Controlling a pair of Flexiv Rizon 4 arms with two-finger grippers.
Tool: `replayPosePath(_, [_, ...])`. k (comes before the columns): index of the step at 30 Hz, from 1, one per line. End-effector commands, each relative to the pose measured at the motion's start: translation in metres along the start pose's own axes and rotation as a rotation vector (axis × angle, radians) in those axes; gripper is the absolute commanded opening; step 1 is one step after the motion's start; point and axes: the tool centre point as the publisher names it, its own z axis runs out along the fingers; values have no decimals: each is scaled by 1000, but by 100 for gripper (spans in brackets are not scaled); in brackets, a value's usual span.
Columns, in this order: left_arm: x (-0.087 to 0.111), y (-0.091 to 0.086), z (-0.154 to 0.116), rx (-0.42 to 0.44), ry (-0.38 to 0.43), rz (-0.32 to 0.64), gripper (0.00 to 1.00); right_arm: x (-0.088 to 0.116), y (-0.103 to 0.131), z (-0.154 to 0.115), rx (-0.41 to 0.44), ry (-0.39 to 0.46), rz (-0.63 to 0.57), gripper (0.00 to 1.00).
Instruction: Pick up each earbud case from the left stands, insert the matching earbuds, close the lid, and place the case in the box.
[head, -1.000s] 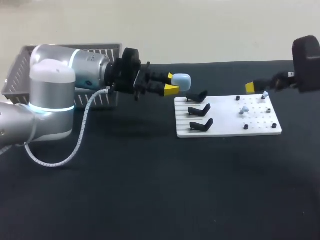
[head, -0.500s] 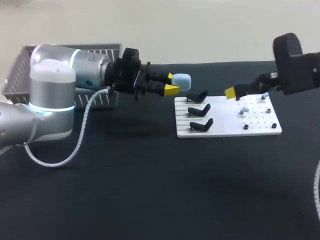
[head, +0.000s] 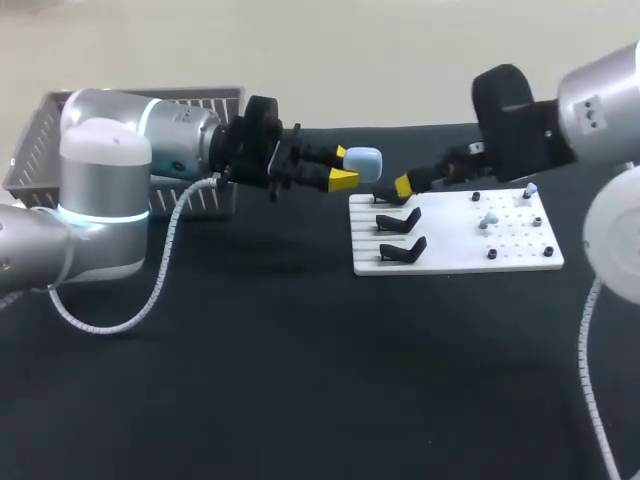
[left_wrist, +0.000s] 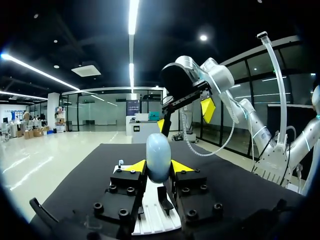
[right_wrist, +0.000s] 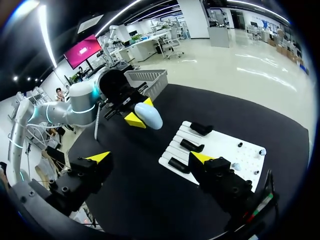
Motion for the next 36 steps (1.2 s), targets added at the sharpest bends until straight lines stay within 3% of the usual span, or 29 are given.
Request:
replayPosePath(1, [1,1,0,1,-1,1,0,-8,-3,18,-15,1,7,100])
replayPosePath(19, [1,1,0,1,-1,1,0,-23,-9,46,-75,20,45,100])
replayPosePath(36, [1,1,0,1,-1,1,0,-32,-18,58,-26,28,47,100])
